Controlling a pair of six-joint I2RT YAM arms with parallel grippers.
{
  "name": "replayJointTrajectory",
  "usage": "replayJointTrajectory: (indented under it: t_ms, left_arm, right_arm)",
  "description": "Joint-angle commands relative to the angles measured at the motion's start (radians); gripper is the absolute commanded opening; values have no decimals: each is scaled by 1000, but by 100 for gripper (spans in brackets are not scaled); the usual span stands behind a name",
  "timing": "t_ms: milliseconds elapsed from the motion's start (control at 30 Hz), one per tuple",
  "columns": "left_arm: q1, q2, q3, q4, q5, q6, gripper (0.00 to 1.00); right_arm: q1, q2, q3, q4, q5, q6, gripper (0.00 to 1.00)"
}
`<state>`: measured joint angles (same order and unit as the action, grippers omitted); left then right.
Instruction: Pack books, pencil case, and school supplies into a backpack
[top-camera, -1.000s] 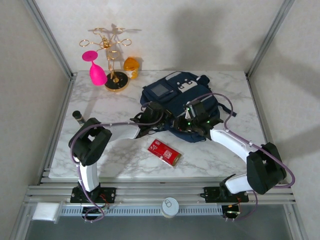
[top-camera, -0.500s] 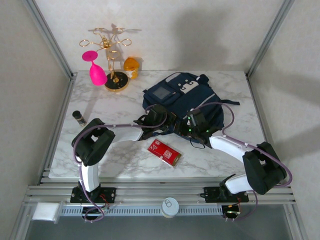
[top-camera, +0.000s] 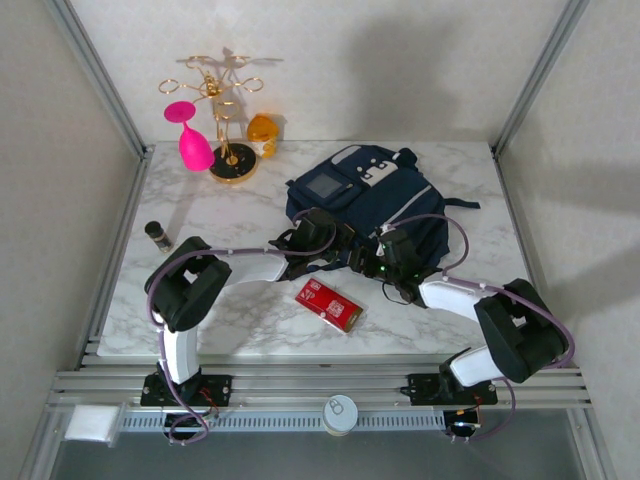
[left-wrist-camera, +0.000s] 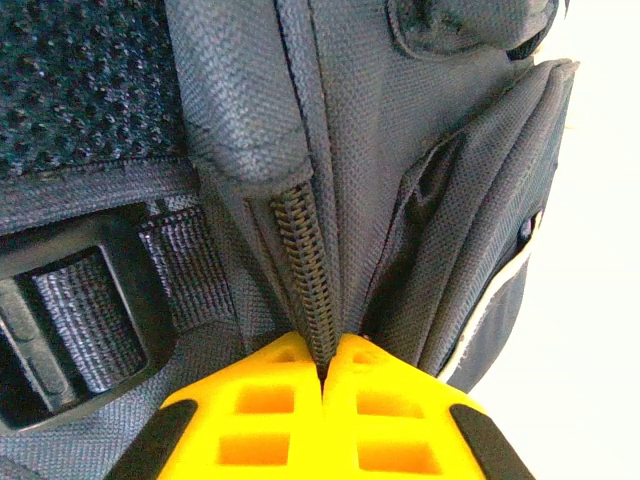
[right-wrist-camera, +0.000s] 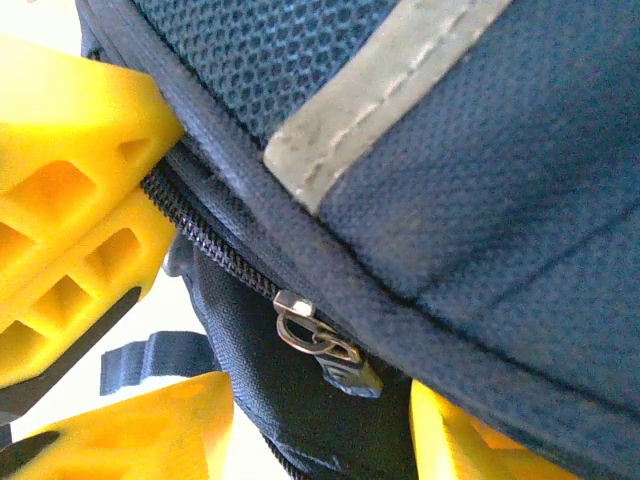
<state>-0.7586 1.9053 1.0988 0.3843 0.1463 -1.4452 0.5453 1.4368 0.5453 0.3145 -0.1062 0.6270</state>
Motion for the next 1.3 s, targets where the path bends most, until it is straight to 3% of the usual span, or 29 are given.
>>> replayJointTrajectory:
  t_ms: [0,200,500,733,833,967,1100,1267]
  left_arm:
    - [-28,1,51,46,47,-17,0]
    - [-28,6,62,47,47,-18,0]
    - [-28,11,76,31,48,-15,0]
    - [-30,18,92,23,54,-15,0]
    - [-34,18,93,24,53,-15,0]
    - [-32,18,90,22,51,-14,0]
    - [-31,20,84,31,52,-15,0]
    - [-31,26,81,37,57,-19,0]
  right_arm:
    - [-33,-58,-45,210,-28,-48,48]
    - [-63,-125,-146,365,-77,-12,48]
    - [-89,-56,-221,433,-70,45,48]
    - [-87,84,-157,458,-98,50,52]
    - [-86,116,-135,505,-130,51,49]
    - [-85,95,-104,520,-172,19,39]
    - [-86,33,-126,522,-165,0,36]
    - [-98,73,-127,524,-150,-10,27]
